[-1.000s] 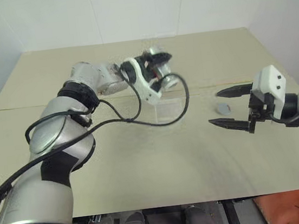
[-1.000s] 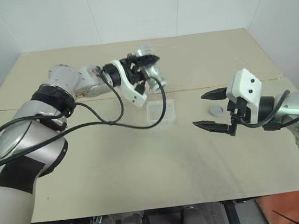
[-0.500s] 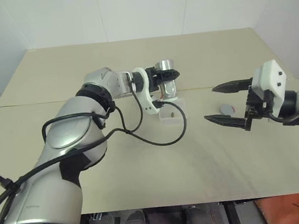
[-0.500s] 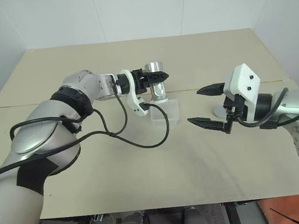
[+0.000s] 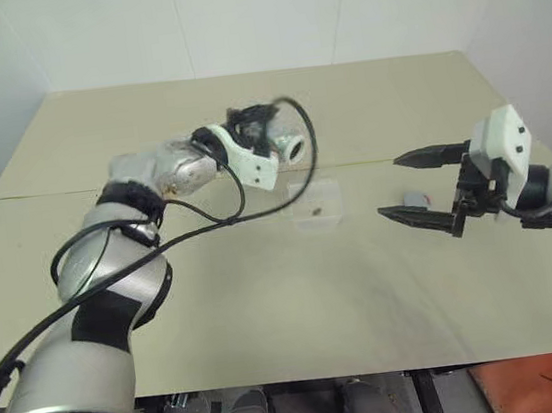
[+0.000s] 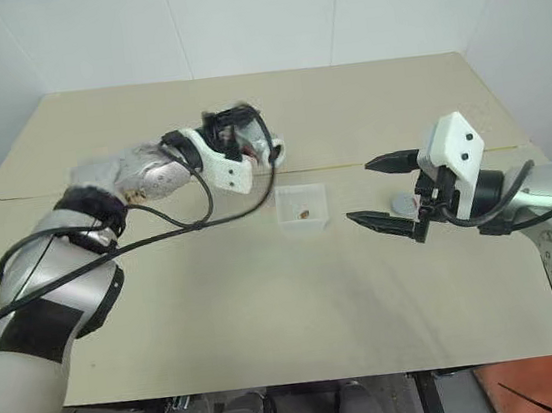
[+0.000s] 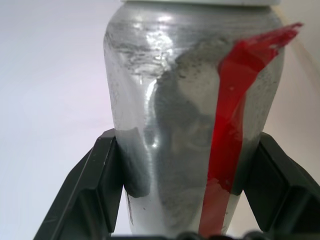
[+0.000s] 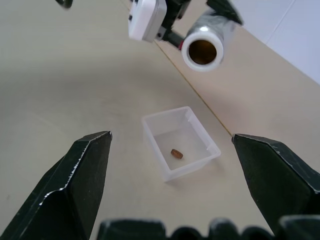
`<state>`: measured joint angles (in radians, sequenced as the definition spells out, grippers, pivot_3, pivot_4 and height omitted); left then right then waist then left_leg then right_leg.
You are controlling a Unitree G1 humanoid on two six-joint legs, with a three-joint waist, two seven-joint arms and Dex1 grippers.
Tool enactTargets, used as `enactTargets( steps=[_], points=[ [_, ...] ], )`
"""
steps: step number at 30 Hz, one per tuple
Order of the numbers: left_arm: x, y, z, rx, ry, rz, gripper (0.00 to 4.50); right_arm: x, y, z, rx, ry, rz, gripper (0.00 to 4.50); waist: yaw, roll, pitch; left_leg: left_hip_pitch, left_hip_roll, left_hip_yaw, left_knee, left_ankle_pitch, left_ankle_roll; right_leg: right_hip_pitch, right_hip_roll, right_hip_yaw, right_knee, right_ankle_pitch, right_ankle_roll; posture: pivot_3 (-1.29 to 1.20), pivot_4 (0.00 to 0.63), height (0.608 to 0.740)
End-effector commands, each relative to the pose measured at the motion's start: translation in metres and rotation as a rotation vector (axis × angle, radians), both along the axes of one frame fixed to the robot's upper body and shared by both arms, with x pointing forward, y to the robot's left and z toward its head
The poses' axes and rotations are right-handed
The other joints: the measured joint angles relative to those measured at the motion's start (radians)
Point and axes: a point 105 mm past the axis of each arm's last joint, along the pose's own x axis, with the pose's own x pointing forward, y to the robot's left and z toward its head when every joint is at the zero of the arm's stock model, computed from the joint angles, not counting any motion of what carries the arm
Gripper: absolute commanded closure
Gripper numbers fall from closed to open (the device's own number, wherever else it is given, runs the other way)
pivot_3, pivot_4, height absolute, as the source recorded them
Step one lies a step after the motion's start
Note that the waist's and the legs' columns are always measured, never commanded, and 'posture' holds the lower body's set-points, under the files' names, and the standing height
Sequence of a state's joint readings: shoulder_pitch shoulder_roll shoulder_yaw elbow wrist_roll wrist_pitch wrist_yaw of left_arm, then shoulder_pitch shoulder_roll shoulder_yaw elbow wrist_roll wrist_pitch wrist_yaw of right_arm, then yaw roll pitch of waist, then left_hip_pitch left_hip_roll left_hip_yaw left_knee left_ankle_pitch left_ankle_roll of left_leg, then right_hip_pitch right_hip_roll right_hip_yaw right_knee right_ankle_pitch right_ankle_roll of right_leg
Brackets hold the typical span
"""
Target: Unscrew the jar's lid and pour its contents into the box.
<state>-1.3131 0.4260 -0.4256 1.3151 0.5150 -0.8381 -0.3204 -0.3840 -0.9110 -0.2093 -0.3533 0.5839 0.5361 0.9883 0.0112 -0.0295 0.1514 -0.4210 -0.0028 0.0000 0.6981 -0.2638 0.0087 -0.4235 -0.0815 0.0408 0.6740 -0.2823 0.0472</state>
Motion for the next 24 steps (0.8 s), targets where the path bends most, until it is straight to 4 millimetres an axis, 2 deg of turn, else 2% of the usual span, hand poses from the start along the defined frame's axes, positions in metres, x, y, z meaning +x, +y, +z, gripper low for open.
enactTargets(
  steps=[1,4,7,9,13,17,21,24],
  points=[
    [-0.005,0.010,0.019,-0.385,0.306,-0.063,1.53,-0.002,0.002,0.010,0.037,-0.017,0.024,0.01,-0.002,0.000,0.000,0.000,0.000,0.000,0.001,0.000,0.000,0.000,0.000,-0.001,0.001,0.000,0.000,0.00,0.150,0.740],
    [-0.019,0.021,0.008,-0.595,0.540,-0.140,1.53,-0.001,0.002,0.008,0.042,-0.008,0.023,0.01,-0.016,0.000,0.000,-0.001,0.001,-0.002,0.002,0.000,0.000,0.000,0.000,-0.001,0.001,0.000,0.000,0.00,0.150,0.740],
    [-0.044,0.032,-0.001,-0.828,0.758,-0.202,1.53,-0.003,0.003,0.006,0.055,0.003,0.026,0.01,-0.030,0.000,0.000,-0.001,0.002,-0.004,0.004,-0.001,0.002,0.000,0.000,0.000,0.003,0.000,0.000,0.00,0.150,0.740],
    [-0.056,0.035,-0.005,-0.894,0.823,-0.205,1.53,-0.003,0.004,0.006,0.061,0.008,0.025,0.01,-0.035,0.000,0.000,0.000,0.002,-0.006,0.004,-0.003,0.005,0.000,0.000,0.000,0.004,0.000,0.000,0.00,0.150,0.740],
    [-0.080,0.035,-0.036,-0.947,0.936,-0.169,1.53,-0.004,0.006,0.005,0.077,0.018,0.028,0.01,-0.033,0.002,-0.001,0.003,0.002,-0.008,0.005,-0.005,0.009,0.003,0.001,0.002,0.006,0.000,0.000,0.00,0.150,0.740],
    [-0.096,0.035,-0.064,-0.972,0.959,-0.136,1.53,-0.007,0.008,0.005,0.087,0.025,0.035,0.01,-0.028,0.003,-0.002,0.007,0.002,-0.008,0.004,-0.006,0.010,0.006,0.001,0.003,0.006,0.000,0.000,0.00,0.150,0.740],
    [-0.095,0.040,-0.089,-0.979,0.913,-0.054,1.53,-0.011,0.009,0.004,0.092,0.035,0.039,0.01,-0.021,0.003,-0.002,0.007,0.001,-0.007,0.004,-0.006,0.010,0.005,0.001,0.003,0.005,0.000,0.000,0.00,0.150,0.740],
    [-0.089,0.044,-0.098,-0.990,0.832,-0.007,1.53,-0.012,0.010,0.004,0.095,0.041,0.040,0.01,-0.017,0.002,-0.002,0.007,0.001,-0.007,0.004,-0.006,0.011,0.005,0.000,0.003,0.005,0.000,0.000,0.00,0.150,0.740]
  ],
)
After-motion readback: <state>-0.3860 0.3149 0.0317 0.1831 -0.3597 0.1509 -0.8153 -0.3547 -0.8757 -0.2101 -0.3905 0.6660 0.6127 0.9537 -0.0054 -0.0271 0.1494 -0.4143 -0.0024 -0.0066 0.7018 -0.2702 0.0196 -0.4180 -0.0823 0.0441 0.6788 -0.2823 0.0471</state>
